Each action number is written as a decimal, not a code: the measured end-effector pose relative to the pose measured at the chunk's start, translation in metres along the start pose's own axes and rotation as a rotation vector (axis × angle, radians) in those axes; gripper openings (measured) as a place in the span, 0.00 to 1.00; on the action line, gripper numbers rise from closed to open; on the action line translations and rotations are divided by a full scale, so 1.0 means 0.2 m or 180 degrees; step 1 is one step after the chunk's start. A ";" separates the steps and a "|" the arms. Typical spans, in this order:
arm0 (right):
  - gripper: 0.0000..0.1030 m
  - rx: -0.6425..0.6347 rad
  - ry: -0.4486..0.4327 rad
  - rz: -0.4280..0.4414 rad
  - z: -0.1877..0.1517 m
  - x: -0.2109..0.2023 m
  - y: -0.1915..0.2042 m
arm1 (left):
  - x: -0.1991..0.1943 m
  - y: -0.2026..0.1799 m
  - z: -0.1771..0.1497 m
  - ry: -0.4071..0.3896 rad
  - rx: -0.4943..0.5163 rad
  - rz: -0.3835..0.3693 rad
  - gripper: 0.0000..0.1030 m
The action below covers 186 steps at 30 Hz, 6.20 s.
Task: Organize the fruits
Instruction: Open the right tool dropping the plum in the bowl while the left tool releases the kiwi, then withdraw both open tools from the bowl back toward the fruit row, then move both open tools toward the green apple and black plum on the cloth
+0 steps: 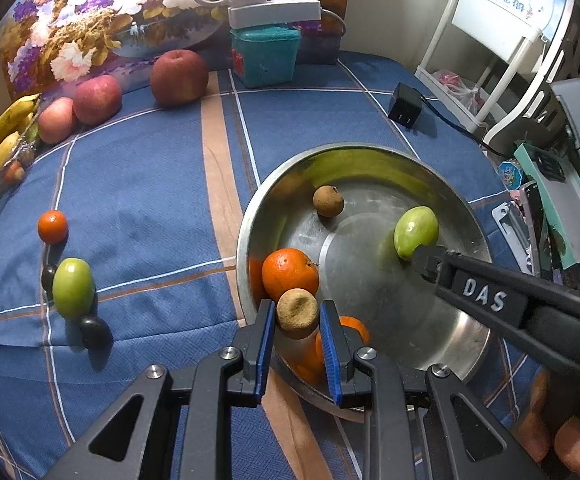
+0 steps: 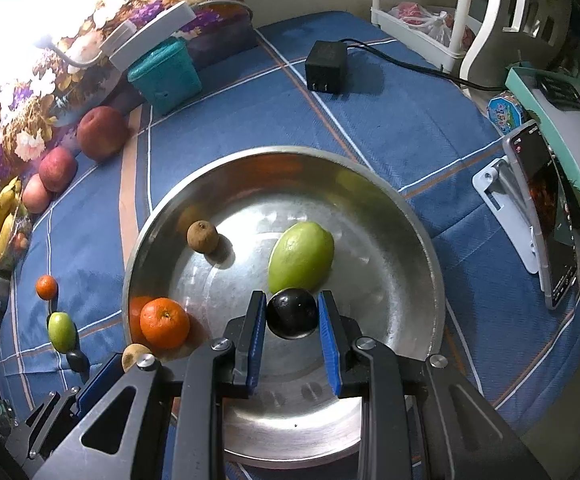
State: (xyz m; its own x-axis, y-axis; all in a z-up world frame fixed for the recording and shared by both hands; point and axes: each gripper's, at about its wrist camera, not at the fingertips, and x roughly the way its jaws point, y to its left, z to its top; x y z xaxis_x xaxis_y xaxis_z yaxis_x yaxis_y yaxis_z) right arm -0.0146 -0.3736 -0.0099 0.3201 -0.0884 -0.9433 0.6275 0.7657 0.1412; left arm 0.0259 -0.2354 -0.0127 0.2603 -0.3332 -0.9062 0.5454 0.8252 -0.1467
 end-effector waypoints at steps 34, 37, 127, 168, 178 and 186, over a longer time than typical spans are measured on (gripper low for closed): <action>0.31 -0.0185 0.0170 -0.0146 -0.02 0.09 0.08 | 0.02 0.02 0.00 0.0083 -0.0029 -0.0018 0.26; 0.31 -0.0184 0.0159 -0.0152 -0.02 0.09 0.08 | 0.01 0.03 0.01 0.0075 -0.0053 -0.0013 0.26; 1.00 -0.0433 -0.0108 -0.0346 -0.02 0.02 0.19 | -0.15 0.61 0.03 -0.0313 -0.0772 0.0951 1.00; 1.00 -0.1078 -0.0015 0.0039 -0.21 0.06 0.98 | -0.34 1.39 -0.17 -0.0238 -0.1587 0.1307 1.00; 1.00 -0.1219 0.0217 0.0065 -0.28 0.19 1.10 | -0.17 1.44 -0.20 0.0080 -0.1608 0.1200 1.00; 1.00 -0.1286 0.0388 0.0147 -0.33 0.30 1.17 | -0.12 1.48 -0.22 0.0169 -0.1636 0.1223 1.00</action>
State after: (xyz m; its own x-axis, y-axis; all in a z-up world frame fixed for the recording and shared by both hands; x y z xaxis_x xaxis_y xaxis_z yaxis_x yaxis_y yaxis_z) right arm 0.1060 -0.1577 -0.0535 0.2399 0.0093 -0.9707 0.2780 0.9574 0.0779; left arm 0.1461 0.0371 -0.0514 0.3140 0.0419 -0.9485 -0.0337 0.9989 0.0330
